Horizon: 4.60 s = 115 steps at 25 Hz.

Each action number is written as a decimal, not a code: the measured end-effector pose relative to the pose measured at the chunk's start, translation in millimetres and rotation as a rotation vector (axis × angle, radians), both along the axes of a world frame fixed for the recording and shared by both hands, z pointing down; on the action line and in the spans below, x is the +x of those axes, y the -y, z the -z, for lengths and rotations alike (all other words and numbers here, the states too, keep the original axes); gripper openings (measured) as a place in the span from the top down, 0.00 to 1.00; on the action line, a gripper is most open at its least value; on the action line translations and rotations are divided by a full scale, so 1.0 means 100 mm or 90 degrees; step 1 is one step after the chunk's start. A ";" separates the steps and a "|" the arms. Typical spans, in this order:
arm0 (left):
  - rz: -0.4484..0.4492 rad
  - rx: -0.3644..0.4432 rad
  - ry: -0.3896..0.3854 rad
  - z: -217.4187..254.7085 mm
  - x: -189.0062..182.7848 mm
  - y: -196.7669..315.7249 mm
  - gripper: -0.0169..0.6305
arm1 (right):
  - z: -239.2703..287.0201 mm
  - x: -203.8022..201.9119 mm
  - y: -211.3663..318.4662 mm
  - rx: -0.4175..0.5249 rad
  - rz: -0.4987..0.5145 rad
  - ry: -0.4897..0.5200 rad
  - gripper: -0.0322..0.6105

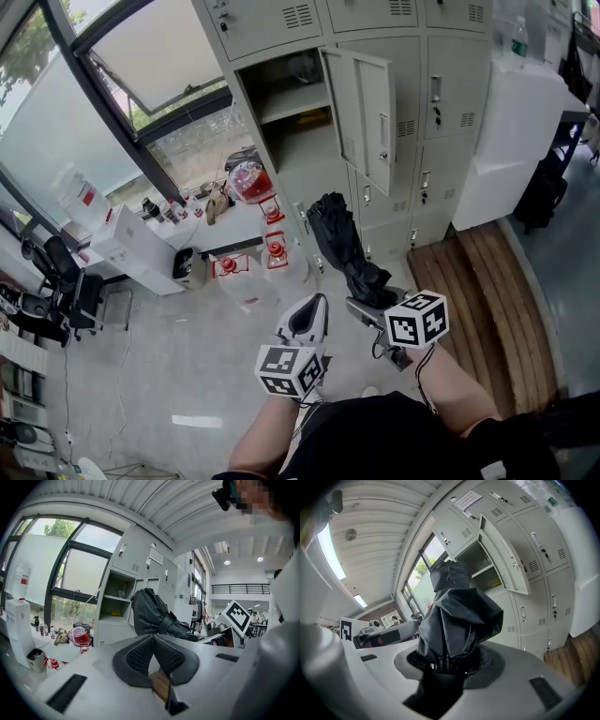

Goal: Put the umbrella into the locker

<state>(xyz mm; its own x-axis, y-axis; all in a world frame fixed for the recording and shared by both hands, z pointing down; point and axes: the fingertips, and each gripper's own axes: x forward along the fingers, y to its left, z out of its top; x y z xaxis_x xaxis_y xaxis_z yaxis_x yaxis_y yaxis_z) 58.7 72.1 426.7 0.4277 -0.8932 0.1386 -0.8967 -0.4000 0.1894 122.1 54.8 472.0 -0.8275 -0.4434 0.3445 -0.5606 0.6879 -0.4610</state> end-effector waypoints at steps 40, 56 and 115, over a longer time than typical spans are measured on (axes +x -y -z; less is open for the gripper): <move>-0.039 -0.019 -0.002 -0.10 -0.54 0.90 0.95 | -0.05 -0.58 0.98 -0.024 -0.027 -0.008 0.59; -0.101 -0.049 -0.004 -0.23 -1.04 1.77 0.95 | -0.25 -1.11 1.86 -0.065 -0.082 -0.018 0.59; -0.197 -0.001 -0.009 -0.18 -1.40 3.77 0.95 | -0.36 -1.61 4.38 -0.073 -0.137 -0.130 0.59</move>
<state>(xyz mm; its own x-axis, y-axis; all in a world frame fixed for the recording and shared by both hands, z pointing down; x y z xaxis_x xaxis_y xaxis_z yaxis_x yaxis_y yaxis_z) -81.8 -304.6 444.5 0.6816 -0.7197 0.1322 -0.7293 -0.6537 0.2020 -38.7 -383.4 507.7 -0.6274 -0.5491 0.5522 -0.7766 0.4937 -0.3914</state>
